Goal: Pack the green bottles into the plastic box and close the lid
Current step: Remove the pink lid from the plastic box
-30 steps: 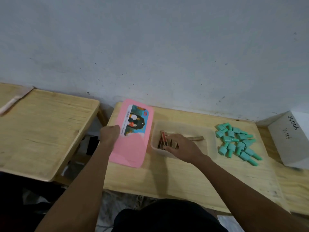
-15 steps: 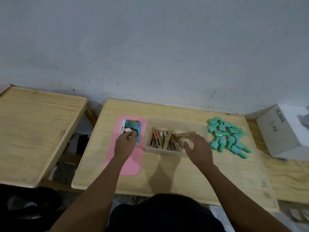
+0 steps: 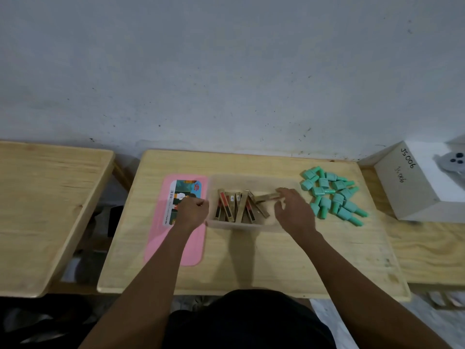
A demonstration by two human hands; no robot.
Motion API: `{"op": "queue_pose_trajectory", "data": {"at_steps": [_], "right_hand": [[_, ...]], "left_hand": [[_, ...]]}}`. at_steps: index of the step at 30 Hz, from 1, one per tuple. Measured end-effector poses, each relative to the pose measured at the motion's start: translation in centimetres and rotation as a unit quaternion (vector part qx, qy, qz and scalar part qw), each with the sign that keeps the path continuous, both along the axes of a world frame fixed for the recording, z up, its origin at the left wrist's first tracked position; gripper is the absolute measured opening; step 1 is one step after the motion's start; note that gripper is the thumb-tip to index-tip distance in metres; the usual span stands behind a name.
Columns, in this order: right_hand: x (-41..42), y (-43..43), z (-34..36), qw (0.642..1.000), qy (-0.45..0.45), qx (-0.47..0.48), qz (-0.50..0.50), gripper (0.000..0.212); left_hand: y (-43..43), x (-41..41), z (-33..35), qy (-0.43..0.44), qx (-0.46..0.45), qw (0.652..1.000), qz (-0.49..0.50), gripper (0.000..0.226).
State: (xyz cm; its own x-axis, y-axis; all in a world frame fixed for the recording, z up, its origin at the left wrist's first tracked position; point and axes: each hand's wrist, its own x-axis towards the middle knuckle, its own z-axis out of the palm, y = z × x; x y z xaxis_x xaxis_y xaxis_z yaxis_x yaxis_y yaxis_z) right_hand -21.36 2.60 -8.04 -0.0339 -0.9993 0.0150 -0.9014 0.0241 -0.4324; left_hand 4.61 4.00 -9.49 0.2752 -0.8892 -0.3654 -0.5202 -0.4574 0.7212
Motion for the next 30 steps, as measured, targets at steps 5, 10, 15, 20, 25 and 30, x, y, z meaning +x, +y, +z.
{"op": "queue_pose_trajectory", "data": {"at_steps": [5, 10, 15, 20, 25, 30], "right_hand": [[2.3, -3.6, -2.0, 0.977, 0.011, 0.21, 0.018, 0.053], [2.8, -5.1, -3.1, 0.972, 0.004, 0.236, 0.002, 0.044], [4.3, -5.2, -4.4, 0.969, -0.115, 0.217, 0.005, 0.016], [5.7, -3.8, -3.9, 0.951, -0.207, 0.219, -0.074, 0.046], [7.1, -3.8, -3.8, 0.9, -0.329, 0.273, -0.086, 0.066], [6.4, -3.5, -2.6, 0.934, -0.227, 0.273, -0.038, 0.049]], "left_hand": [[-0.7, 0.4, -0.1, 0.017, 0.025, 1.0, -0.005, 0.03], [-0.7, 0.3, 0.0, 0.014, 0.019, 1.0, -0.004, 0.028], [-0.4, 0.1, 0.2, 0.015, 0.007, 1.0, 0.0, 0.026], [-0.2, -0.2, 0.6, 0.018, -0.002, 1.0, 0.017, 0.03], [0.0, -0.6, 0.9, 0.013, -0.001, 1.0, 0.02, 0.027], [0.1, -1.0, 0.8, -0.041, -0.001, 0.999, -0.004, 0.027]]}}
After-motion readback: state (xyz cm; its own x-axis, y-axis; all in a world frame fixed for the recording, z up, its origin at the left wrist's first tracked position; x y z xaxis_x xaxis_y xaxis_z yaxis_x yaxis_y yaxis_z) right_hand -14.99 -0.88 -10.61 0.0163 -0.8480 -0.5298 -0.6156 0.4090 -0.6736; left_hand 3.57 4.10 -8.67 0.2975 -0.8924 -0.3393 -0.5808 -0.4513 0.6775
